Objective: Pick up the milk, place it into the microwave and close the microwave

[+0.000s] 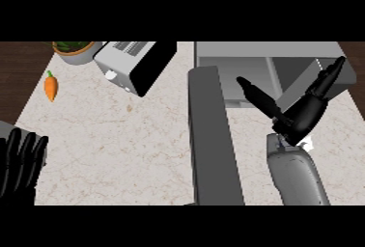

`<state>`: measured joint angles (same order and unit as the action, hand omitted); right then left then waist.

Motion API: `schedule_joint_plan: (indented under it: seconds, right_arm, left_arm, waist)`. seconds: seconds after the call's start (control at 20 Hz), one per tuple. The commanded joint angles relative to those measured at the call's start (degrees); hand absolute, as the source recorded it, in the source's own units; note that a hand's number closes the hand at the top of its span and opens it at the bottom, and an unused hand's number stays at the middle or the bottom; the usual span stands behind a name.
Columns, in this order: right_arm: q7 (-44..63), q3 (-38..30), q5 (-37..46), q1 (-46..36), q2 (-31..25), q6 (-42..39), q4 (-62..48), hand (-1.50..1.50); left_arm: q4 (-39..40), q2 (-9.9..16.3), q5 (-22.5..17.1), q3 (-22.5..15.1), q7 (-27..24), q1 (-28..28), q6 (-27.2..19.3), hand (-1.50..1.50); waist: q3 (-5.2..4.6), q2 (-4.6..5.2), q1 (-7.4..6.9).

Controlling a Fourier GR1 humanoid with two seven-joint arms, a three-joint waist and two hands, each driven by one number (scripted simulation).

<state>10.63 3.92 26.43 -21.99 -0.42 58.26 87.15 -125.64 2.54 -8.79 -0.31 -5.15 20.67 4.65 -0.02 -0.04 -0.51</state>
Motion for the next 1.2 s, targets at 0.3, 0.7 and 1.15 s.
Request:
schedule_joint_plan:
  seconds: [0.3,0.7,1.15]
  right_arm:
    - [-6.2,-0.9,-7.4,7.8,0.4,5.6,1.4,-1.5]
    - [-14.2,-5.2,-16.6,12.1,0.4,4.5,-2.0,-1.5]
    - [-35.8,-7.8,-35.3,19.9,0.4,0.5,-5.3,-1.5]
  left_arm:
    - [-5.4,-1.0,-1.0,0.1,-1.6,8.9,2.6,-1.5]
    - [-0.3,0.2,-1.3,2.5,-2.2,2.5,2.8,-1.5]
    - [-6.8,-0.6,-3.0,1.5,-2.6,11.1,5.9,-1.5]
  waist:
    - [0.05,-0.07,-0.09]
    - [0.1,0.18,0.29]
    - [0.1,0.01,0.1]
